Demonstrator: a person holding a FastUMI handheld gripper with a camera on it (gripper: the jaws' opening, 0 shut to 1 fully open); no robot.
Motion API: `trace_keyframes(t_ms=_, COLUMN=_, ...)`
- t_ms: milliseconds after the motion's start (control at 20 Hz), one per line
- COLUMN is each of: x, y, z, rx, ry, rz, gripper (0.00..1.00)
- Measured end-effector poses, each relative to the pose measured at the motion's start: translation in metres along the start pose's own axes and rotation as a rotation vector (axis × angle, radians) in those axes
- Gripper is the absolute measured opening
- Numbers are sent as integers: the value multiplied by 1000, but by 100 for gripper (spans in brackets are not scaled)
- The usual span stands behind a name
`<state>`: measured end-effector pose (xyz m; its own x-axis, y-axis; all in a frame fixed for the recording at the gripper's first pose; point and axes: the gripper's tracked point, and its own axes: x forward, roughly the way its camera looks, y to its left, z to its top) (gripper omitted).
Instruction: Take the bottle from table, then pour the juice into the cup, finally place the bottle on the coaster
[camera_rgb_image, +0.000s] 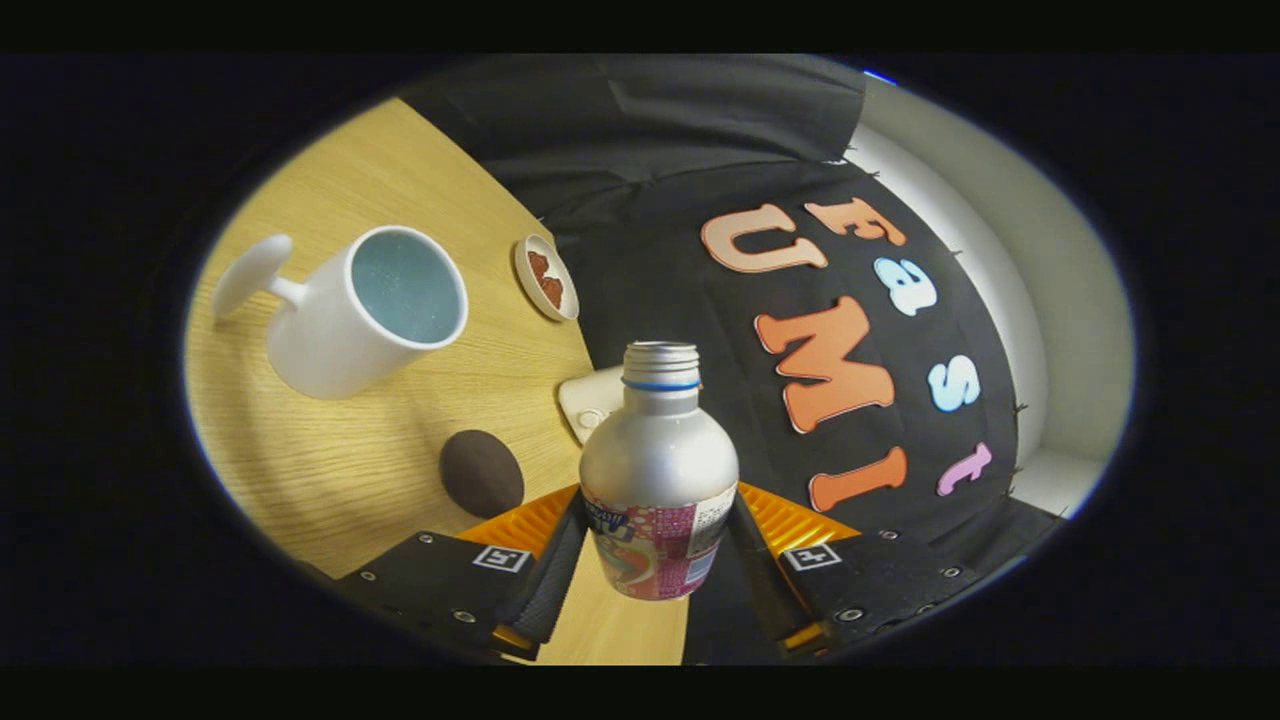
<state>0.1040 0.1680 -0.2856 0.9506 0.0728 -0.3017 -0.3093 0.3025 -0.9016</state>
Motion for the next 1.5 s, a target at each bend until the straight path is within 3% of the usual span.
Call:
trace_keyframes(t_ms=300, x=7, y=4, z=15, rx=-199, ry=-49, rz=-33, gripper=77)
trace_keyframes(t_ms=700, x=10, y=-1, z=36, rx=-374, ry=-115, rz=-84, gripper=77)
trace_keyframes(t_ms=1500, x=9, y=-2, z=45, rx=-510, ry=-170, rz=-134, gripper=77)
